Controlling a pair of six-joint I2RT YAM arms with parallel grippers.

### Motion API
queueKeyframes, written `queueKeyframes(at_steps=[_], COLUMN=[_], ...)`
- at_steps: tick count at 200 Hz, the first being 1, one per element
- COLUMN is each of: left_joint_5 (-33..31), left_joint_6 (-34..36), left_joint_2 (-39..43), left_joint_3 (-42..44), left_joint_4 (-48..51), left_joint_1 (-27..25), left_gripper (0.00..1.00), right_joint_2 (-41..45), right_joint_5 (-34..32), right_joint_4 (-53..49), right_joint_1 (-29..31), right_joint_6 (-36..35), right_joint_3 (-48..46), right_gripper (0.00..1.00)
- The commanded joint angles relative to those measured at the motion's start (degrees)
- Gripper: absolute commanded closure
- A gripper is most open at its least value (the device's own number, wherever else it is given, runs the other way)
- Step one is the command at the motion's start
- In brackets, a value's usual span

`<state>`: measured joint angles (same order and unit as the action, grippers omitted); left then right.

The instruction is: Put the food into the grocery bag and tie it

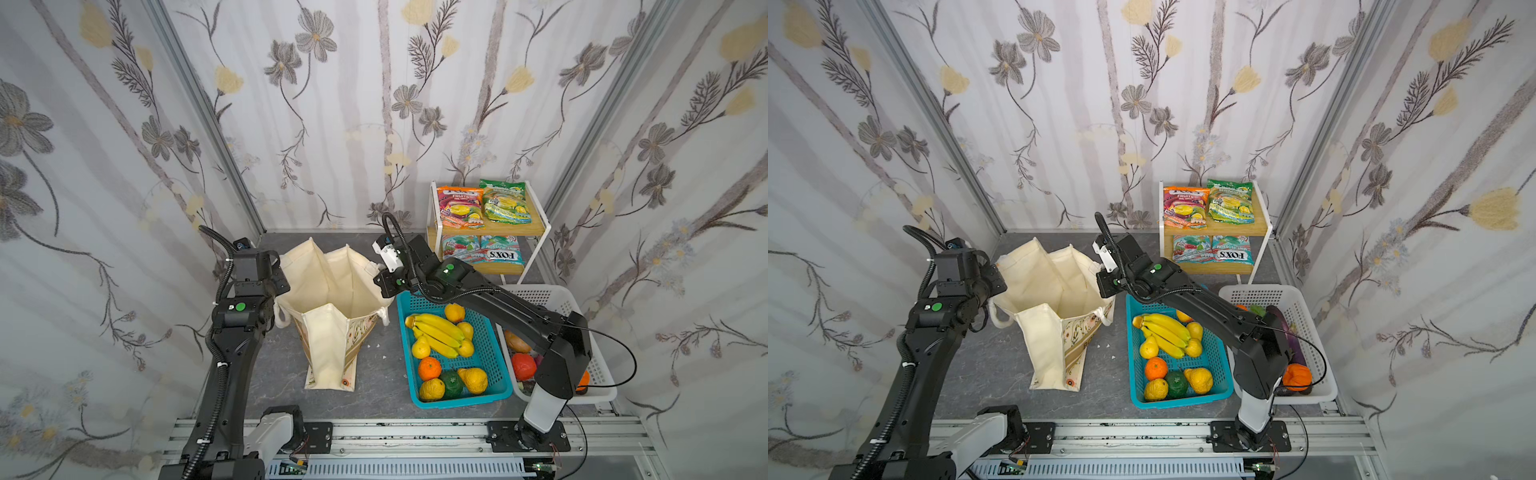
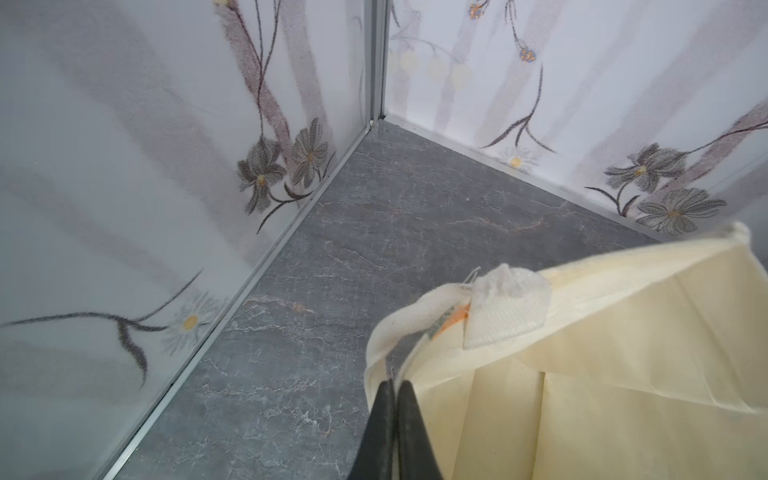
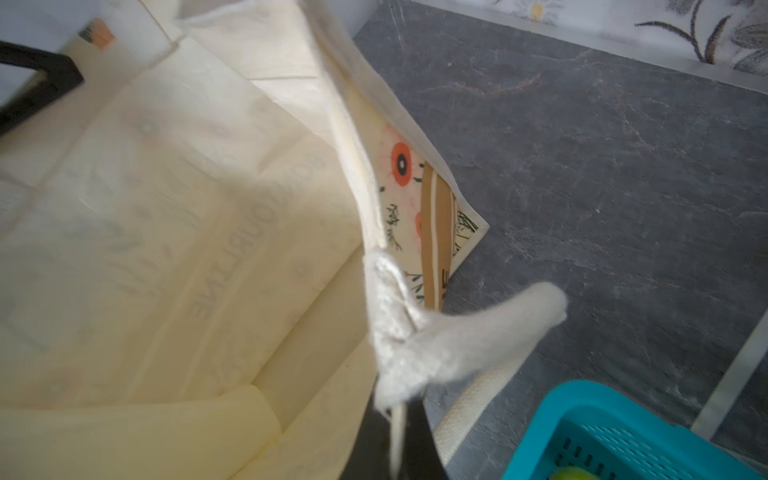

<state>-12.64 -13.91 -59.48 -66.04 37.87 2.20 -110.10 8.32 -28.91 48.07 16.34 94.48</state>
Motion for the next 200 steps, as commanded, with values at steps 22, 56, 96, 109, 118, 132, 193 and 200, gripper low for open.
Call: queueKeyframes(at_steps=[22, 56, 96, 109, 118, 132, 193, 200], left_joint_5=[-0.2, 13.0, 20.4, 20.2, 21.1, 21.9, 23.3, 23.0], left_joint_6=[-1.7, -3.6, -5.6, -5.8, -5.8, -6.0, -7.4, -7.7], left_joint_2=[3.1, 7.8, 8.5, 7.8, 6.7, 4.5, 1.4, 1.4], left_joint_3=[2.8, 7.0, 9.5, 10.5, 10.9, 10.7, 6.9, 6.6], left_joint_4=[-0.5, -4.0, -8.9, -11.1, -12.2, -12.9, -14.9, -14.8], left_joint_1=[0.0, -0.5, -0.7, -0.7, -0.6, -0.8, -1.4, -1.4], left_gripper=[1.00, 1.00, 0.90, 0.83, 0.82, 0.65, 0.00, 0.00], right_joint_2=[3.6, 3.2, 1.6, 2.6, 2.9, 2.5, 4.6, 5.3], right_joint_5=[-3.7, -2.5, -8.0, -9.0, -8.3, -7.5, -8.7, -8.8], right_joint_4=[-4.4, 3.0, 5.3, 7.8, 9.1, 8.7, 8.7, 9.2], right_joint_1=[-0.6, -0.5, 0.0, 0.0, 0.0, 0.2, 0.3, 0.3], right_joint_6=[-4.0, -1.9, -0.2, 0.3, 0.4, 0.4, -0.7, -1.3], right_joint_3=[-5.7, -5.6, 0.4, -0.9, -1.7, -1.7, -2.6, -2.6], right_gripper=[1.00, 1.00, 1.00, 1.00, 1.00, 1.00, 0.29, 0.06])
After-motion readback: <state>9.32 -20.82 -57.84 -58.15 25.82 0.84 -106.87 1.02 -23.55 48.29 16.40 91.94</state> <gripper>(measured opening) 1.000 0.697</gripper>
